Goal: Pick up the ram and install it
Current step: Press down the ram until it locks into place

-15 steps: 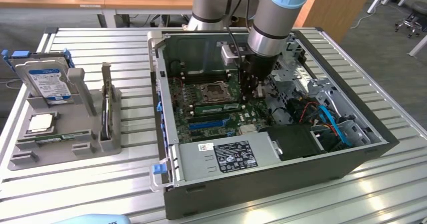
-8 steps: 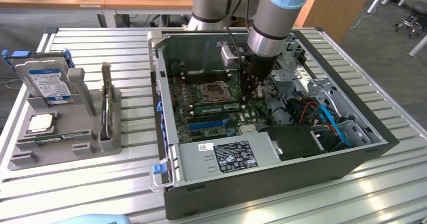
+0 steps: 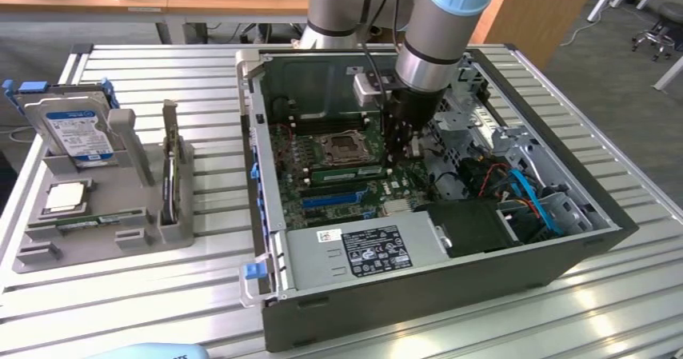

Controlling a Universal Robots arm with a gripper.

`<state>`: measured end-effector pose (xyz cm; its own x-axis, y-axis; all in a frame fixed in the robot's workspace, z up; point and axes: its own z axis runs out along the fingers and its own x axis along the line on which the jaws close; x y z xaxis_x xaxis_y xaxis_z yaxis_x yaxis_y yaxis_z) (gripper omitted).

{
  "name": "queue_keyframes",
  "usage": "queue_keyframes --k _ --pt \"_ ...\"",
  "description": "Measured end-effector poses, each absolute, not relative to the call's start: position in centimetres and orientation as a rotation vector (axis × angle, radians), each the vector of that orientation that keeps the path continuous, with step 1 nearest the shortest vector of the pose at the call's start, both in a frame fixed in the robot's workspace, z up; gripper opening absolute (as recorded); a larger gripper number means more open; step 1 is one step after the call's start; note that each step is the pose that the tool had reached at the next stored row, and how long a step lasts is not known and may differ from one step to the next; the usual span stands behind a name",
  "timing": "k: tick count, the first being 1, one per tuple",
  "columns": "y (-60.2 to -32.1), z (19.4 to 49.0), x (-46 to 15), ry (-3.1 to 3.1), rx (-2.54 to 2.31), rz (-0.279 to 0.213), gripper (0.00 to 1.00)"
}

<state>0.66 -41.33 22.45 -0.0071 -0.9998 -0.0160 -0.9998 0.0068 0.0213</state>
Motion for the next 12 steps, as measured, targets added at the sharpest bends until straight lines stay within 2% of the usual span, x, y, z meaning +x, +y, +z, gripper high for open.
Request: queue_keyframes --k 12 --pt "-41.33 22.27 0.66 -2.226 2.211 -0.041 0.1"
